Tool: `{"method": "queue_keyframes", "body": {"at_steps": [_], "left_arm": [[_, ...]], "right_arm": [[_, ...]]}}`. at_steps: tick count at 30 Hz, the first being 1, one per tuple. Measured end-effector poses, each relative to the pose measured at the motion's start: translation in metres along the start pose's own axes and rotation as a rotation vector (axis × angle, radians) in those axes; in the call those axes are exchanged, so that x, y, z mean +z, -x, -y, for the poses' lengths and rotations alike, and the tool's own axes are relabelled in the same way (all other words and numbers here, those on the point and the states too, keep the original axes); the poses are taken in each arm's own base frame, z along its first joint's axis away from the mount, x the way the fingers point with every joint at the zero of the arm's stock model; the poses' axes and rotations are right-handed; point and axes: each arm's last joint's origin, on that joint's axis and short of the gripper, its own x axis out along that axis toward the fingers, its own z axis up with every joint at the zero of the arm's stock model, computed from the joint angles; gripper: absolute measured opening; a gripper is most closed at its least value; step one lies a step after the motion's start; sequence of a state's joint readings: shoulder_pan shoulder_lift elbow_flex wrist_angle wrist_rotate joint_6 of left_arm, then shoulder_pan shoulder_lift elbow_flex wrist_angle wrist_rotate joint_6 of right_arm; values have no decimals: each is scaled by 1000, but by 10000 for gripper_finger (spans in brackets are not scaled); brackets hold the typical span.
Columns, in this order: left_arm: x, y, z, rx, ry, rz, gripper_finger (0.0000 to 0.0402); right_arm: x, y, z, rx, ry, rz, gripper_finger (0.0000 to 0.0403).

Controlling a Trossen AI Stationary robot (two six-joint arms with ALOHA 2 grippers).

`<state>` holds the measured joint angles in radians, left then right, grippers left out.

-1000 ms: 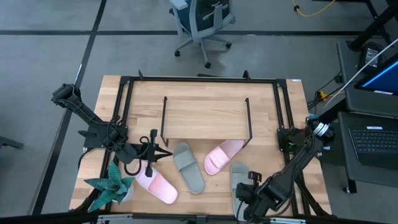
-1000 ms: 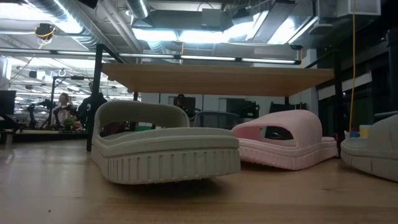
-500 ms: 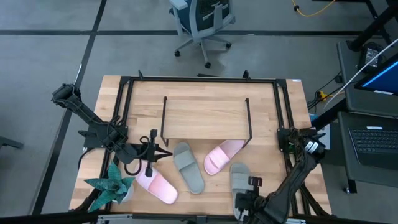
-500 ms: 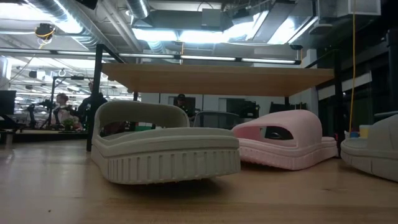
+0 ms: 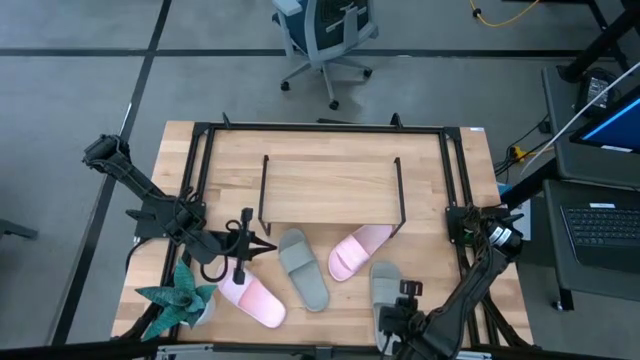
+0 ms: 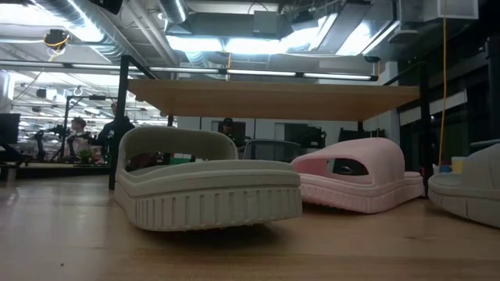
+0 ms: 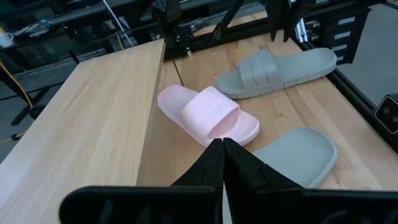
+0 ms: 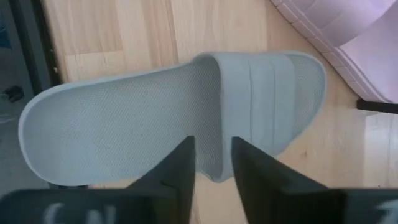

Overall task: Pick and place slides into the shelf
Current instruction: Put the right gray slide on the shelf

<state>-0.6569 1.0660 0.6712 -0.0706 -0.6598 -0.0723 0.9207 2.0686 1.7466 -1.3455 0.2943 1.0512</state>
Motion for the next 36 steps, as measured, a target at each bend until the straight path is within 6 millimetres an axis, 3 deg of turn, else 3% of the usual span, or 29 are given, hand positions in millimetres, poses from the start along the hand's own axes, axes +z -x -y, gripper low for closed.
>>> {"method": "queue_keyframes", "body": {"at_steps": [6, 10, 21, 30, 36], "left_arm": [[0, 0, 0, 0, 0, 0, 0], [0, 0, 0, 0, 0, 0, 0], [0, 0, 0, 0, 0, 0, 0], [0, 0, 0, 0, -3, -4, 0], [-1, 0, 0, 0, -4, -5, 0]], "right_arm": [[0, 0, 0, 0, 9, 0, 185], [2, -2, 1, -5, 4, -3, 204], [16, -25, 2, -57, 22, -41, 183], [15, -27, 3, -72, 33, -52, 161], [9, -40, 4, -97, 43, -83, 158]]}}
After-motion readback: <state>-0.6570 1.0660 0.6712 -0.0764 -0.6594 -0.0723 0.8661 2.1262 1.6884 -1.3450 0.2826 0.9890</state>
